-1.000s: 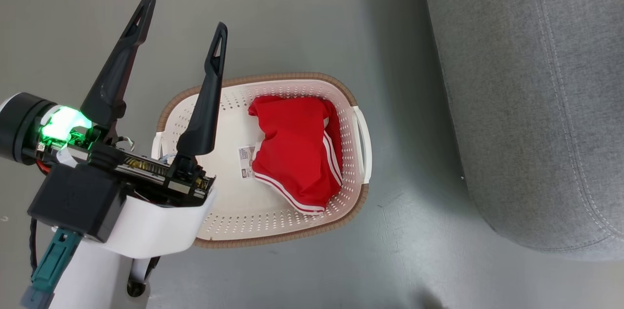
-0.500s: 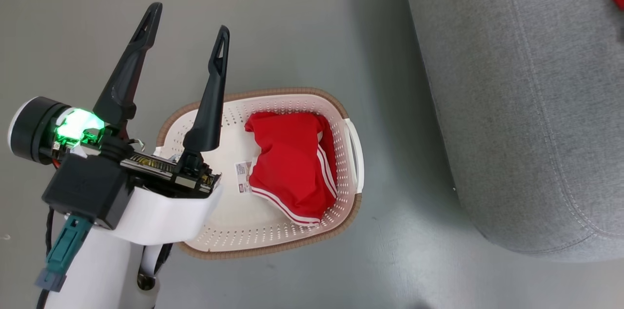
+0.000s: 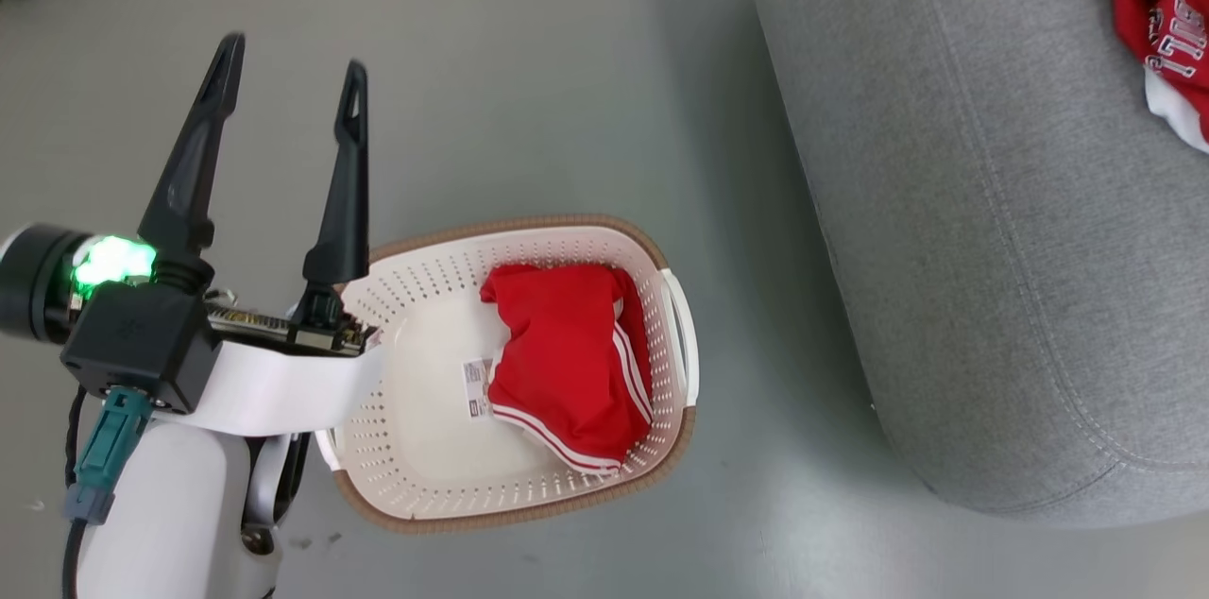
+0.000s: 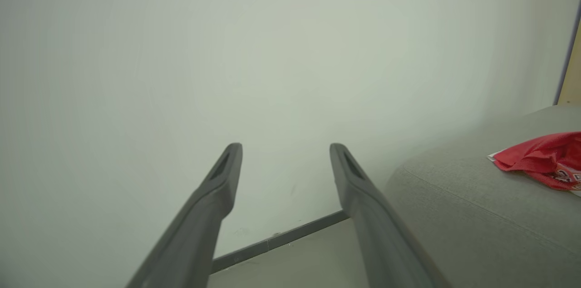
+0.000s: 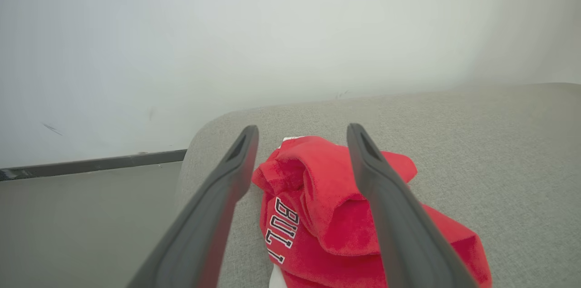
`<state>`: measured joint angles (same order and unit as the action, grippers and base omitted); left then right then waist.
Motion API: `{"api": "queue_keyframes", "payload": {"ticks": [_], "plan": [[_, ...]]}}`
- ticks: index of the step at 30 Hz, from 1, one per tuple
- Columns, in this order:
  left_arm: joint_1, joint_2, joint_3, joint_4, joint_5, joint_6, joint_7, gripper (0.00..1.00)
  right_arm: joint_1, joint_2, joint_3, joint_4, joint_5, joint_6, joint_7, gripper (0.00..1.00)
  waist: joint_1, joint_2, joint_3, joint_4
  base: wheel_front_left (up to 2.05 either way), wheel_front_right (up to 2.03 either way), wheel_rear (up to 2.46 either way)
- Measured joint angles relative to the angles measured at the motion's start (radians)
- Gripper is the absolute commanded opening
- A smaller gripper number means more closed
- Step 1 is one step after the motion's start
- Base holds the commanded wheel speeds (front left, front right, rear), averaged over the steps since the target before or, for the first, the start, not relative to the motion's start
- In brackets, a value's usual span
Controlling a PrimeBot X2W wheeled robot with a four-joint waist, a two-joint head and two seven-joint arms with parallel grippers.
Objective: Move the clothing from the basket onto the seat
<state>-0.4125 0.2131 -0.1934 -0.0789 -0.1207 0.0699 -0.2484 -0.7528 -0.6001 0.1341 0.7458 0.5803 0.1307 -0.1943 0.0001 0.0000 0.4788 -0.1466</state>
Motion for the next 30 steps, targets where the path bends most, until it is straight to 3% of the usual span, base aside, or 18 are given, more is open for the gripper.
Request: {"api": "queue_keyframes", "payload": {"ticks": [18, 30], "plan": [[0.141, -0.021, 0.066, 0.135, -0.035, 0.053, -0.007, 1.0, 0.126, 0.068, 0.072, -0.213, -0.04, 0.0, -0.045, 1.0, 0.0, 0.0, -0.16, 0.023, 0.0, 0.0, 0.0], [0.202, -0.051, 0.064, 0.173, -0.038, 0.062, -0.007, 1.0, 0.239, 0.146, 0.091, -0.325, -0.099, 0.0, -0.052, 1.0, 0.0, 0.0, -0.272, 0.054, 0.0, 0.0, 0.0]]}}
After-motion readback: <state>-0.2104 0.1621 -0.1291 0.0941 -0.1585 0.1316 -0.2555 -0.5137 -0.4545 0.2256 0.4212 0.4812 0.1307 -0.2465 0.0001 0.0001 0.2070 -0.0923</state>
